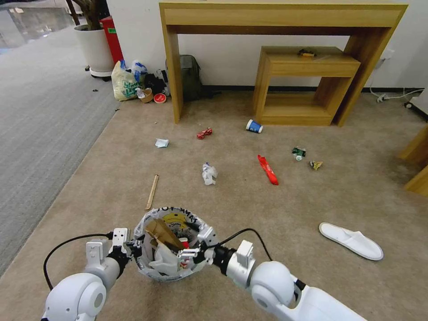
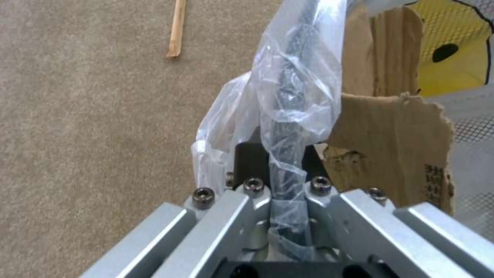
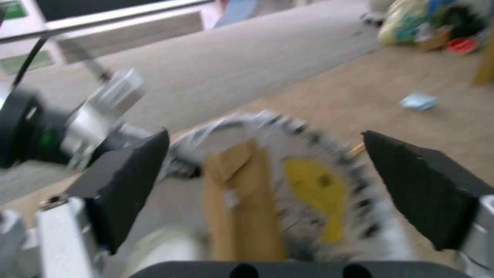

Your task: Pick up the trash bin and place the garbage on the floor into it.

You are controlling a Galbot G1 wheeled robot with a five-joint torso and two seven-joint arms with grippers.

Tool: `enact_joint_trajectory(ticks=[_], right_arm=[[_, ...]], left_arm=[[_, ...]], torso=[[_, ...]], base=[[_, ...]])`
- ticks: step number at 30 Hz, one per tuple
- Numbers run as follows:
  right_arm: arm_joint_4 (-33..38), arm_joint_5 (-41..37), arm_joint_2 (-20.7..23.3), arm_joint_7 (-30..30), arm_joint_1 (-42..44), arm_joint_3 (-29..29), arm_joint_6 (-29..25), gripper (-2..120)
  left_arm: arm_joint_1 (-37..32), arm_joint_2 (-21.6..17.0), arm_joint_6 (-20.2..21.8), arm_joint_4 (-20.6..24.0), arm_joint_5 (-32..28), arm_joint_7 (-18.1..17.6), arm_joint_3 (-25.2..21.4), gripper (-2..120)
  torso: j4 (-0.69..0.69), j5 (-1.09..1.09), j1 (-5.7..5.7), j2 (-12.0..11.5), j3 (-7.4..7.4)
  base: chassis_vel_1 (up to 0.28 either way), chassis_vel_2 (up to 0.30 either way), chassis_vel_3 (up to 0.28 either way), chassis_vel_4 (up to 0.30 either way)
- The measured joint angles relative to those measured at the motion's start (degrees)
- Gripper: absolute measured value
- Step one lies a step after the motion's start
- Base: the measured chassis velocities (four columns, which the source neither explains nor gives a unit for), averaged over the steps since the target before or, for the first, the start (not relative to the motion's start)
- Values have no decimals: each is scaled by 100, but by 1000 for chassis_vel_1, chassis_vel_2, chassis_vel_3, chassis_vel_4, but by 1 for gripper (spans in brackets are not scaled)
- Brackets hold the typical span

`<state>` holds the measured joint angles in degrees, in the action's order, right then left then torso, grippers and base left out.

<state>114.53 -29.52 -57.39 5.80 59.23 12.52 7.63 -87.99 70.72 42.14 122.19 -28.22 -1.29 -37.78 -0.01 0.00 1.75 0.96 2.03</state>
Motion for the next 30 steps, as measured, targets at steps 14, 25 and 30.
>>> enact_joint_trajectory(ticks=[14,25,30], right_arm=[[34,484,0,-104,1111,-2187,-8,100],[-258,905,-344,290,1616,-3114,-163,100],[-272,933,-431,312,1683,-3322,-180,100]], left_arm=[[-110,161,0,37,50,145,-183,0],[-237,211,0,184,117,252,-330,0],[-308,253,0,264,139,288,-393,0]], torso=[[-1,0,0,0,0],[0,0,0,0,0],[0,0,0,0,0]], base=[[0,0,0,0],[0,0,0,0],[-7,-16,12,11]])
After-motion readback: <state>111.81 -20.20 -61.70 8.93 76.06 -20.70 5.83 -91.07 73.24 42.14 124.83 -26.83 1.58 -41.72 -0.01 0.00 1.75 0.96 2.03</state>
